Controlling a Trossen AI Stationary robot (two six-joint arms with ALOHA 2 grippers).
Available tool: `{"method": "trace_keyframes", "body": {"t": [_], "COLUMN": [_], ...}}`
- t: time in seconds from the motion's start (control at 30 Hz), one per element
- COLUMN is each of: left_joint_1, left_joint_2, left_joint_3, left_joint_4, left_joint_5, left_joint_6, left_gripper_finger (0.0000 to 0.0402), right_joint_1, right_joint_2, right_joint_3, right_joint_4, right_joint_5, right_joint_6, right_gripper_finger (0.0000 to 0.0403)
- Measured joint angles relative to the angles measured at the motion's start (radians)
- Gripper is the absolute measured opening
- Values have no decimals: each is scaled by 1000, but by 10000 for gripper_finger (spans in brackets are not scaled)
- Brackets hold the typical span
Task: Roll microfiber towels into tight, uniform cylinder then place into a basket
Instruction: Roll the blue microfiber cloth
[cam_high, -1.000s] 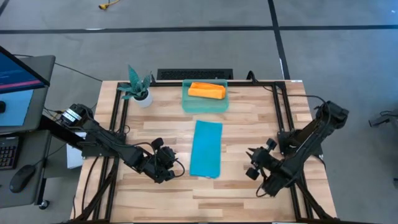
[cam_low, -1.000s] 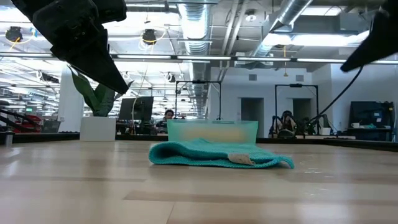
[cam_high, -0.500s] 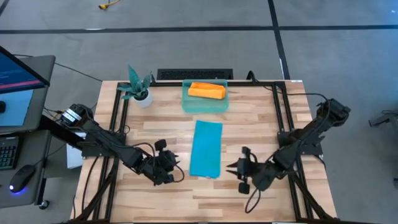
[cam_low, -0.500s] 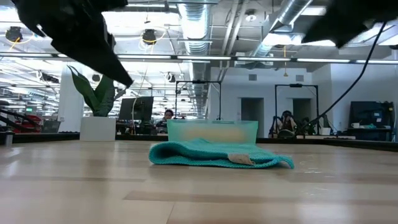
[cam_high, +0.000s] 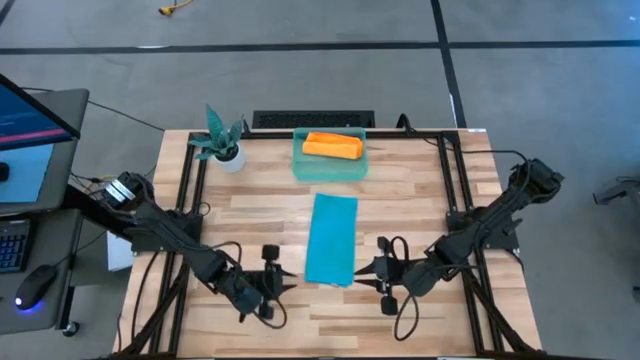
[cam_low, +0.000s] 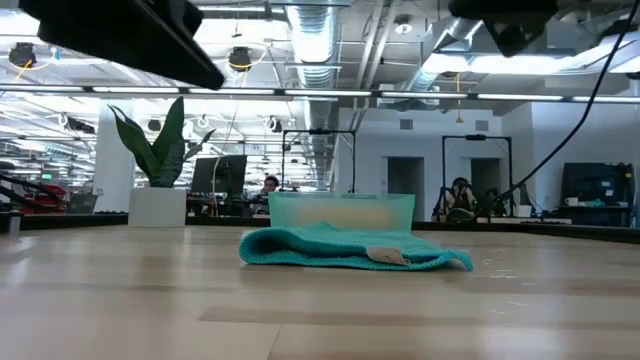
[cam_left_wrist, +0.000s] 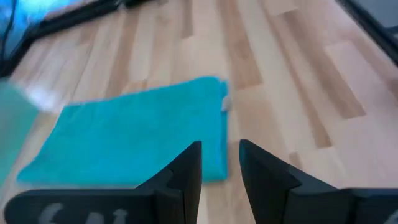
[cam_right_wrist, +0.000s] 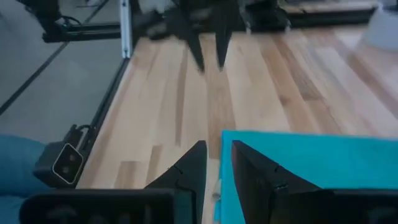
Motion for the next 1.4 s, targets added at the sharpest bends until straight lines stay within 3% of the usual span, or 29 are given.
{"method": "trace_keyframes", "body": {"t": [0.13, 0.27, 0.6, 0.77, 1.1, 1.4], "left_joint_1": [0, 1, 2, -15, -7, 45], "left_joint_2": [87, 134, 138, 137, 160, 191], "left_joint_3": [7, 34, 50, 127, 162, 136], "left_joint_4": [75, 80, 121, 64, -77, -82], "left_joint_5": [4, -16, -23, -33, 11, 65], "left_joint_6": [153, 208, 198, 241, 162, 102], "left_gripper_finger": [100, 100, 100, 100, 100, 103], "right_joint_1": [2, 13, 29, 63, 15, -68], "right_joint_2": [0, 0, 0, 8, 179, 290], "right_joint_3": [0, 0, 33, 58, 61, 110], "right_joint_4": [2, -6, 16, 19, 10, 18], "right_joint_5": [1, 3, 19, 62, 41, -5], "right_joint_6": [-50, -52, -70, -131, -168, -162], "right_gripper_finger": [99, 99, 99, 99, 99, 106]}}
